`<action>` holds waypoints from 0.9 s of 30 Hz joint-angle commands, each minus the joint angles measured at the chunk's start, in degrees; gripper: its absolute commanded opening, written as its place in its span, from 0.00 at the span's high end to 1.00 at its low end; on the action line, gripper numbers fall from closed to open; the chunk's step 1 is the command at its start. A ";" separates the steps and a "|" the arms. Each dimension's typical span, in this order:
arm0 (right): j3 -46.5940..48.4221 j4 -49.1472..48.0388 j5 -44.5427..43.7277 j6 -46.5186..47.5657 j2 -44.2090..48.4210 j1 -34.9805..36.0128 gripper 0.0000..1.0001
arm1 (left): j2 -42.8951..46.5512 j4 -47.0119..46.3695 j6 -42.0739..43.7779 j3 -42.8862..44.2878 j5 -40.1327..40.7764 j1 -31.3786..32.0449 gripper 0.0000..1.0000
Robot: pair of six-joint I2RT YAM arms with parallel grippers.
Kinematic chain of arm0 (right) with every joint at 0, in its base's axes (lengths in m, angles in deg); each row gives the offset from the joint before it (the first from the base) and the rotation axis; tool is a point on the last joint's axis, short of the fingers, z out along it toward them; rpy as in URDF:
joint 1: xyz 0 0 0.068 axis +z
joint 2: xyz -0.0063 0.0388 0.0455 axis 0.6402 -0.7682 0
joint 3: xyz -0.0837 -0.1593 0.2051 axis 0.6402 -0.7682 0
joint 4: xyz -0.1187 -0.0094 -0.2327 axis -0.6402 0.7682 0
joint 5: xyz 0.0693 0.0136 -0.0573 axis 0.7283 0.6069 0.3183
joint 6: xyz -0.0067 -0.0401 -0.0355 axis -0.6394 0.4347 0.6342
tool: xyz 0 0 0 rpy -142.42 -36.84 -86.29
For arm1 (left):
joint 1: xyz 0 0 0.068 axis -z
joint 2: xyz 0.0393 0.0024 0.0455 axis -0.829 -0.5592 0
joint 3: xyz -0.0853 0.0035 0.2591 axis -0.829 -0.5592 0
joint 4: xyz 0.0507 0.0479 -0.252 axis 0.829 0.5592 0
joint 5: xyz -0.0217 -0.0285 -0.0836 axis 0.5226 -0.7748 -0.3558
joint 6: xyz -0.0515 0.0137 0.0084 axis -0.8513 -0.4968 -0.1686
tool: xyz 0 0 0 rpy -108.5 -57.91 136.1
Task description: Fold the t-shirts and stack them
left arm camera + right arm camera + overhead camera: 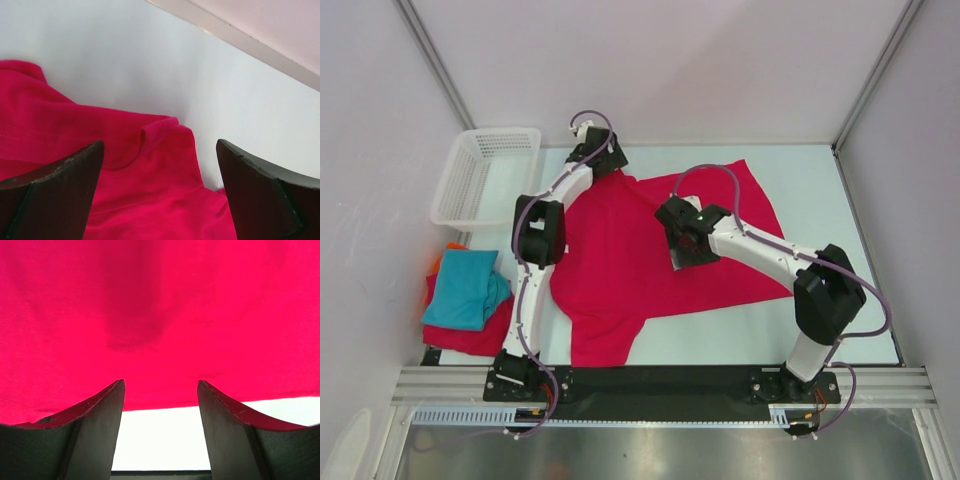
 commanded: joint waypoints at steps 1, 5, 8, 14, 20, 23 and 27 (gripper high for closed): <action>2.20 -0.01 -0.16 0.48 -0.64 -0.15 0.35 | -0.11 -0.36 0.65 4.26 3.55 -0.50 0.01; 2.30 -0.01 -0.07 0.40 -0.73 -0.06 0.35 | -0.99 -0.79 1.88 8.38 4.78 -0.85 0.00; 2.21 -0.01 0.02 0.22 -0.73 0.03 0.35 | -0.82 -0.27 1.89 9.10 3.47 -1.55 0.00; 2.38 -0.88 0.72 0.13 -1.34 0.38 0.36 | 4.62 -0.26 -0.13 -1.15 -2.23 -1.47 0.00; 2.30 -1.06 0.55 -0.04 -1.44 1.08 0.36 | 6.83 -2.11 -4.00 -8.73 -7.52 -1.12 0.00; 1.86 -1.06 0.37 -0.04 -1.26 1.08 0.36 | 6.66 -2.20 -4.27 -8.48 -8.40 -0.77 0.00; 1.85 -1.24 0.37 -0.04 -1.26 1.08 0.36 | 5.78 -1.42 -4.35 -7.16 -8.75 -0.50 0.00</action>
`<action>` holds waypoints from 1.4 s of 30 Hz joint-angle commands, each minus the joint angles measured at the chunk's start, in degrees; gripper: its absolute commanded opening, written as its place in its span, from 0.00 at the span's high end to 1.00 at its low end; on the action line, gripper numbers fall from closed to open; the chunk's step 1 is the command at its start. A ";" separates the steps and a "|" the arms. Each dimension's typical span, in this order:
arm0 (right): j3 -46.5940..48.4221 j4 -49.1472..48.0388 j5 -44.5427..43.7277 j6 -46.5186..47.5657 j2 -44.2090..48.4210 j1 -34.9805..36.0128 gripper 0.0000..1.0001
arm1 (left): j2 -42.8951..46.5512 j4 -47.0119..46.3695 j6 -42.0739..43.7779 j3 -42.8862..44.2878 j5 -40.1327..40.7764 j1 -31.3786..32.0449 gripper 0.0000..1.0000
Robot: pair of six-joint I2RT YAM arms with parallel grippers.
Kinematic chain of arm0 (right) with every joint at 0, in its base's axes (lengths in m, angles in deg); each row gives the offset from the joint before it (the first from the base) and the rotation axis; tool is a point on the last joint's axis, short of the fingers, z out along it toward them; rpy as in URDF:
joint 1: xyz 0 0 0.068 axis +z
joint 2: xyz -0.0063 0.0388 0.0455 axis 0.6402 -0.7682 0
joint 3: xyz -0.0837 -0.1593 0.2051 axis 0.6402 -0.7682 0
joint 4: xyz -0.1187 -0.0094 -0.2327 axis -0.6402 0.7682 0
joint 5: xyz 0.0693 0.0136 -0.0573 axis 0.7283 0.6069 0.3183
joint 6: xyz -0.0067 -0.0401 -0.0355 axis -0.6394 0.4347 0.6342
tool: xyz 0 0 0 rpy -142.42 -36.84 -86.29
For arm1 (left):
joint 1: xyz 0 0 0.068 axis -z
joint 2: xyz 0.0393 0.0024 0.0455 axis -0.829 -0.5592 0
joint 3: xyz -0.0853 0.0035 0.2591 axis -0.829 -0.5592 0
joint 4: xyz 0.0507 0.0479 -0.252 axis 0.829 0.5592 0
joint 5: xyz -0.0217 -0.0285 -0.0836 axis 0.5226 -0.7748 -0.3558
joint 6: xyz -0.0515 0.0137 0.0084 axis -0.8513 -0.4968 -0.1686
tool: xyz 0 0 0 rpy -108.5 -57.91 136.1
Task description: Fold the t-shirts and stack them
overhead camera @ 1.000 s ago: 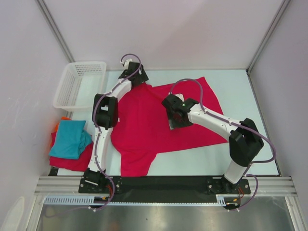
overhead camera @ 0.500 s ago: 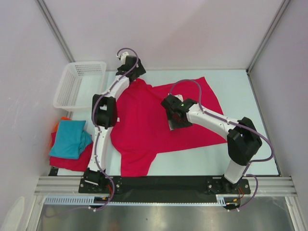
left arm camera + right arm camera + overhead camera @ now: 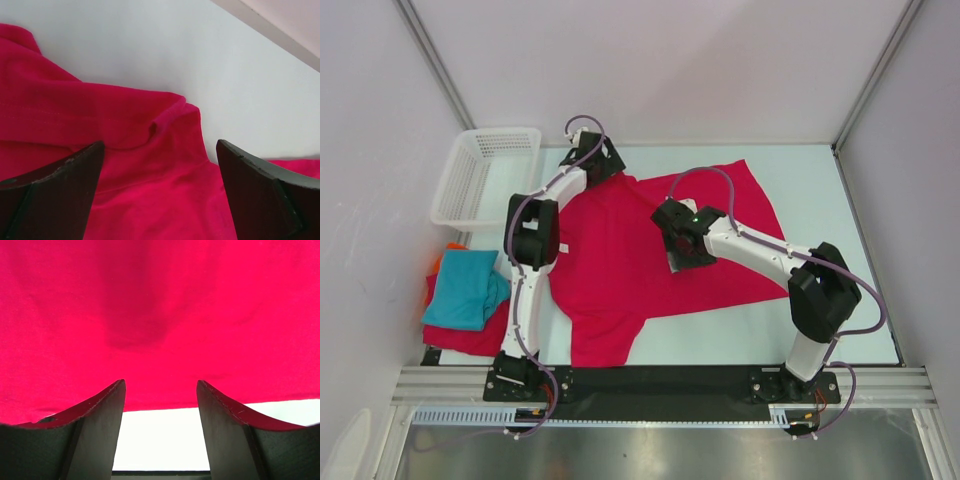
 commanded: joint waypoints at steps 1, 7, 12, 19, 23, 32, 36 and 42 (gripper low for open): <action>1.66 -0.93 -0.24 0.04 0.27 0.25 0.36 | 1.80 0.73 -1.51 0.75 -2.24 0.64 0.00; 1.92 -1.02 -0.16 0.31 -0.34 0.34 0.36 | 4.96 -1.81 -0.99 -3.90 -0.83 1.34 0.00; 2.10 -1.19 0.02 0.31 -0.52 0.34 0.36 | 1.28 0.47 -0.90 -0.66 -1.36 1.25 0.00; 2.10 -0.49 -0.77 0.75 -0.43 0.25 0.36 | -4.61 5.21 -1.16 8.72 1.63 0.90 0.00; 2.45 -0.14 -0.86 0.92 -0.61 0.16 0.36 | -6.73 8.20 -2.47 13.31 3.21 -0.32 0.00; 3.59 0.39 -0.95 1.36 -1.84 0.08 0.36 | -9.45 8.47 -3.27 19.65 3.21 -2.70 0.00; 4.29 0.83 -1.03 1.45 -2.37 0.08 0.36 | -10.24 7.59 -3.53 20.52 2.86 -3.23 0.00; 4.65 1.09 -0.86 1.63 -3.33 0.16 0.36 | -11.65 5.75 -4.50 22.28 1.72 -4.02 0.00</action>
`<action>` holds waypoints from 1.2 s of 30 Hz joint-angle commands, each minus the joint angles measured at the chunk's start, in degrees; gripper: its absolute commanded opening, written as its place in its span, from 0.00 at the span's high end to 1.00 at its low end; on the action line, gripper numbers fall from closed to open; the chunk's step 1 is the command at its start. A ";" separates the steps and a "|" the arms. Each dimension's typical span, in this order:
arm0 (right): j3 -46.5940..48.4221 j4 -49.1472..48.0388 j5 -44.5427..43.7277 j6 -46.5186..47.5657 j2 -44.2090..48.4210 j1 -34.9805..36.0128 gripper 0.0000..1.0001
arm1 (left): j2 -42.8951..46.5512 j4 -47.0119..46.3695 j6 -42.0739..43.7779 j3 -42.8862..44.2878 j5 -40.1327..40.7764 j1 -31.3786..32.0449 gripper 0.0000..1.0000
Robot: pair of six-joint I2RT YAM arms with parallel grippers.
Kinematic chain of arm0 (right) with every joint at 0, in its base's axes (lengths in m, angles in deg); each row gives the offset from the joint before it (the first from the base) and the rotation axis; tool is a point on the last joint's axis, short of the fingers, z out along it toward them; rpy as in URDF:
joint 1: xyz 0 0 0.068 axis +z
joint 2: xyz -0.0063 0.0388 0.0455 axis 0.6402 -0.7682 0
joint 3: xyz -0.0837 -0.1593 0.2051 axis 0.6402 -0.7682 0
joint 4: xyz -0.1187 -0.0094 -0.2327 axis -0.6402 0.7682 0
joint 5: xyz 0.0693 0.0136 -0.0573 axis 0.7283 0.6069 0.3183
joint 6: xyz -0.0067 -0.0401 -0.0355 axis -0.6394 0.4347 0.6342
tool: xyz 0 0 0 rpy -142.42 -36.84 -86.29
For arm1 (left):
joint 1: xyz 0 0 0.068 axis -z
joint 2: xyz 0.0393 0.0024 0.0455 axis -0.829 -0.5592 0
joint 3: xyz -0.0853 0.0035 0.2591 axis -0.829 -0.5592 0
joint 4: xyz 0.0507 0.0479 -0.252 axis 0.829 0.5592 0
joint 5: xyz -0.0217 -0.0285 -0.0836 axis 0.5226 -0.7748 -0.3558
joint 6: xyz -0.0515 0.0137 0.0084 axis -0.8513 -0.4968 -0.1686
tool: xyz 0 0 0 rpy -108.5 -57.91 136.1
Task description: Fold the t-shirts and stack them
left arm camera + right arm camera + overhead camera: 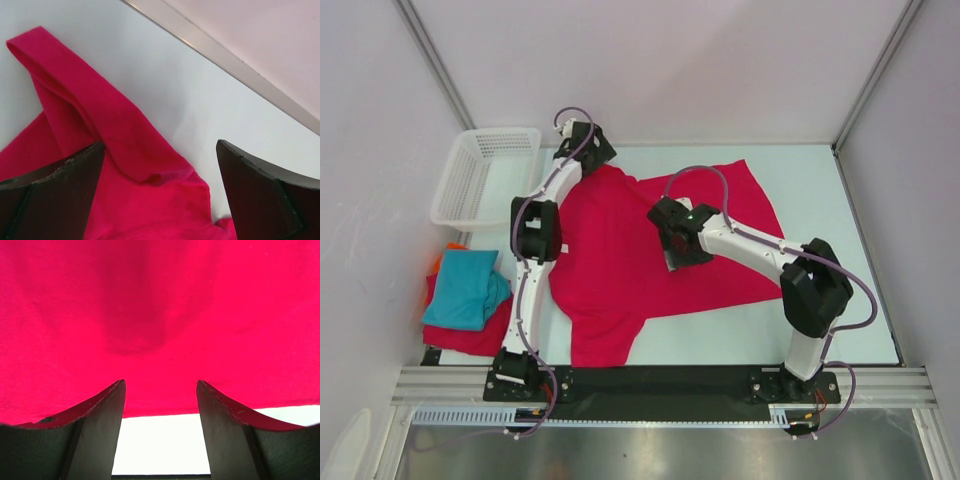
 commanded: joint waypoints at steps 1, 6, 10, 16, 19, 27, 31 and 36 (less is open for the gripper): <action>2.29 0.68 -0.81 0.62 -0.77 0.23 0.36 | -1.03 -3.04 -1.62 2.70 -0.36 -0.81 0.01; 2.72 0.59 -0.73 0.88 -1.92 0.14 0.36 | -2.17 -5.07 -2.76 3.40 -1.76 -0.81 0.01; 3.25 0.50 -0.64 1.15 -2.97 0.14 0.36 | -3.22 -6.38 -3.55 4.45 -2.90 -0.81 0.00; 3.95 0.32 -0.20 1.32 -3.94 0.49 0.36 | -3.67 -12.00 -2.85 4.54 -7.12 -0.37 0.01; 4.31 0.24 -0.20 1.33 -4.29 0.58 0.36 | -4.19 -13.33 -2.93 5.51 -8.27 -0.46 0.00; 4.48 0.32 -0.20 1.41 -4.64 0.85 0.36 | -5.25 -15.17 -3.55 5.86 -11.17 -0.28 0.00; 4.57 0.32 -0.29 1.50 -4.99 0.93 0.36 | -4.55 -16.49 -3.46 5.08 -10.30 -0.11 0.00; 4.75 0.23 -0.46 1.68 -5.52 0.93 0.36 | -2.17 -20.53 -3.11 2.26 -6.25 0.51 0.00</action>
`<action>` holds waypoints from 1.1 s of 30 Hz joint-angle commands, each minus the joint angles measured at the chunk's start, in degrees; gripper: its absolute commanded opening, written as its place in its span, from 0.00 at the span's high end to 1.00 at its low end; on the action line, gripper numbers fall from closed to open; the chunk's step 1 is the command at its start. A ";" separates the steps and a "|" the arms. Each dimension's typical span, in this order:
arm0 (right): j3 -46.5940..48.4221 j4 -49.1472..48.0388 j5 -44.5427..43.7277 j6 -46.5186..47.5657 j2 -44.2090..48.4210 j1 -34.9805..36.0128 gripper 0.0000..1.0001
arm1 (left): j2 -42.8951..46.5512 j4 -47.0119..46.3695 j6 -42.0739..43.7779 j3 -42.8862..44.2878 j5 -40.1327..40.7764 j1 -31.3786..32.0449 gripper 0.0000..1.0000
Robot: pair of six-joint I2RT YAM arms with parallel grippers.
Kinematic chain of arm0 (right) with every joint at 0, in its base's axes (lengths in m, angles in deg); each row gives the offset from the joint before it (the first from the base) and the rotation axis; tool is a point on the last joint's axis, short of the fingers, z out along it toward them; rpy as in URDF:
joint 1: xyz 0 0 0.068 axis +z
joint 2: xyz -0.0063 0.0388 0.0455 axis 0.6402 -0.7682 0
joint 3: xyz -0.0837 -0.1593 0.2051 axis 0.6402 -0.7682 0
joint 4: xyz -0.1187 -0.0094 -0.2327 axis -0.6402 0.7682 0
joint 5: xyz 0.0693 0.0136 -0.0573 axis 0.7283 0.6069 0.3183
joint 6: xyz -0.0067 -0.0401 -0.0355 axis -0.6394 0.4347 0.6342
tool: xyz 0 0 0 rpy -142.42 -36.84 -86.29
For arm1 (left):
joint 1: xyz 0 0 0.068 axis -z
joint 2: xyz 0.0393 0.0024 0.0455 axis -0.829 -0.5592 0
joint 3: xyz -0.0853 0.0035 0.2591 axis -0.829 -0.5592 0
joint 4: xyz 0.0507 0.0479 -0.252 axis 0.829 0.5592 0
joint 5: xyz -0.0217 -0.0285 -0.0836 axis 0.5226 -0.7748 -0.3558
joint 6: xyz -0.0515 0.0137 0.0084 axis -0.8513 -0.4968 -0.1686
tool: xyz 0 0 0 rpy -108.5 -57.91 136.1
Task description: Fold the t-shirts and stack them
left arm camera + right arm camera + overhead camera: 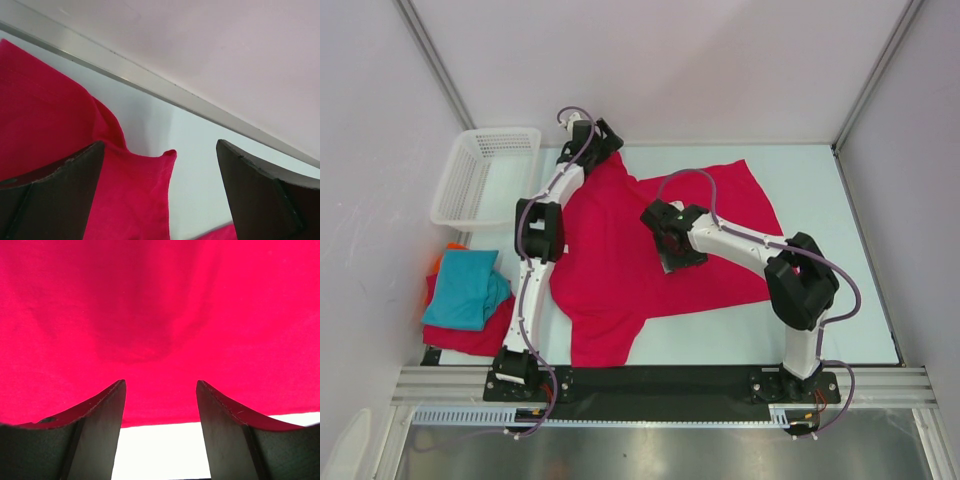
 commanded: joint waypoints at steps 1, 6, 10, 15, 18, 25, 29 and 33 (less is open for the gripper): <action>2.45 0.02 -0.49 0.76 -0.93 0.32 0.36 | 2.49 -6.20 -0.49 -0.17 2.86 0.73 0.00; 2.72 0.02 -0.75 0.85 -1.11 0.32 0.36 | 0.64 -5.76 -1.63 3.88 2.43 0.73 0.01; 2.37 0.19 -1.18 0.41 -0.76 0.32 0.36 | 1.07 -6.99 -2.25 3.09 0.67 0.73 0.01; 0.61 -0.60 -2.68 -0.91 2.31 0.32 0.36 | 6.94 -8.75 -2.42 -0.77 -4.33 0.82 0.00; -1.15 -1.39 -4.00 -1.17 5.55 -0.20 0.36 | 14.13 -7.45 -0.59 -3.40 -9.34 1.08 0.00; -8.61 -10.42 4.51 -0.29 17.95 -11.17 0.36 | 36.39 16.97 9.34 -19.30 -13.48 2.13 0.00; -11.26 -14.92 9.18 -0.82 24.55 -18.91 0.38 | 50.27 26.29 15.49 -35.38 -10.50 5.38 0.00; -10.65 -15.11 13.02 -0.11 24.21 -23.48 0.38 | 63.20 30.62 17.61 -50.68 -11.20 9.07 0.00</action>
